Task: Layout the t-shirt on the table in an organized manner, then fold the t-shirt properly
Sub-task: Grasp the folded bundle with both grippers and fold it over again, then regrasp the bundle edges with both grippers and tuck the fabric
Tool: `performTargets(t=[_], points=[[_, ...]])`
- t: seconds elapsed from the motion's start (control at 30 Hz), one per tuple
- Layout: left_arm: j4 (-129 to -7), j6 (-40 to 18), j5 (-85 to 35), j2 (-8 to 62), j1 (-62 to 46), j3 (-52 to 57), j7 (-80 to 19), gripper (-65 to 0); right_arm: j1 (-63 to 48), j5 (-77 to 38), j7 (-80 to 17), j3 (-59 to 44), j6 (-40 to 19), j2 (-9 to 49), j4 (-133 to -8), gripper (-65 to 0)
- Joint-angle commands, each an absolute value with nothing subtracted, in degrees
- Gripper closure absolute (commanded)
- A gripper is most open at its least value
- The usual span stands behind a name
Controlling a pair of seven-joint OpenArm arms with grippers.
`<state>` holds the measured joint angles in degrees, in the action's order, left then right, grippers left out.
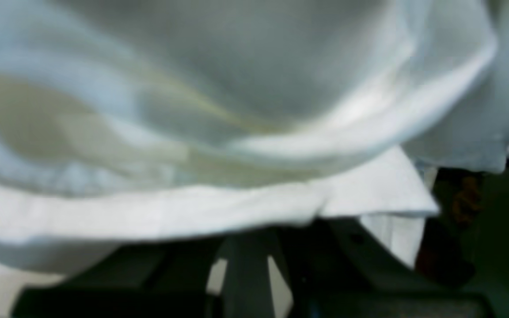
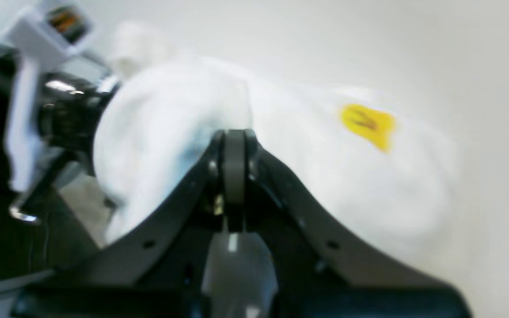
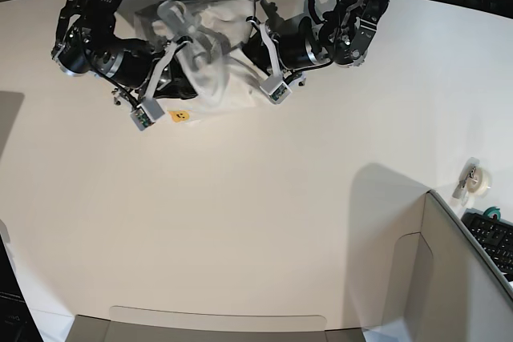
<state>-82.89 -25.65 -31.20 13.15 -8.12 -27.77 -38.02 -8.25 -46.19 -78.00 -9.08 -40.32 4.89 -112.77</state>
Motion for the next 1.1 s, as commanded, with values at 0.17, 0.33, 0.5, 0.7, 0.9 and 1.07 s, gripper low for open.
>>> performTargets(t=[0.17, 0.33, 0.5, 0.7, 0.9, 1.07], points=[[-78.73, -17.19, -14.64, 14.99, -9.71, -27.65, -52.97, -0.1, -11.74, -52.53, -77.32, -1.63, -40.00, 5.85, -113.98, 0.0], [-78.81, -17.19, -14.64, 14.99, -7.69, -27.47, -52.97, -0.1, -13.23, -58.77, -77.32, 2.59, -40.00, 10.51, -114.77, 0.0], [-83.74, -14.46, -14.64, 15.43, -7.43, -23.08, -53.32, 0.0, -12.18, -60.53, -77.05, 2.51, -40.00, 13.76, -114.77, 0.0], [-97.10, -13.58, -14.64, 15.52, -8.04, -10.86, -53.67, 0.0, -10.07, -60.44, -77.05, 1.27, -40.00, 13.32, -114.77, 0.0], [-113.01, -13.58, -15.08, 15.08, -11.91, -4.00, -53.85, 0.0, -7.16, -59.65, -77.05, -9.80, -40.00, 11.65, -114.24, 0.0], [-119.78, -14.99, -16.13, 10.24, -12.18, -4.26, -57.01, 0.0, -3.12, -52.18, -77.05, -19.56, -40.00, 8.75, -109.93, 0.0]])
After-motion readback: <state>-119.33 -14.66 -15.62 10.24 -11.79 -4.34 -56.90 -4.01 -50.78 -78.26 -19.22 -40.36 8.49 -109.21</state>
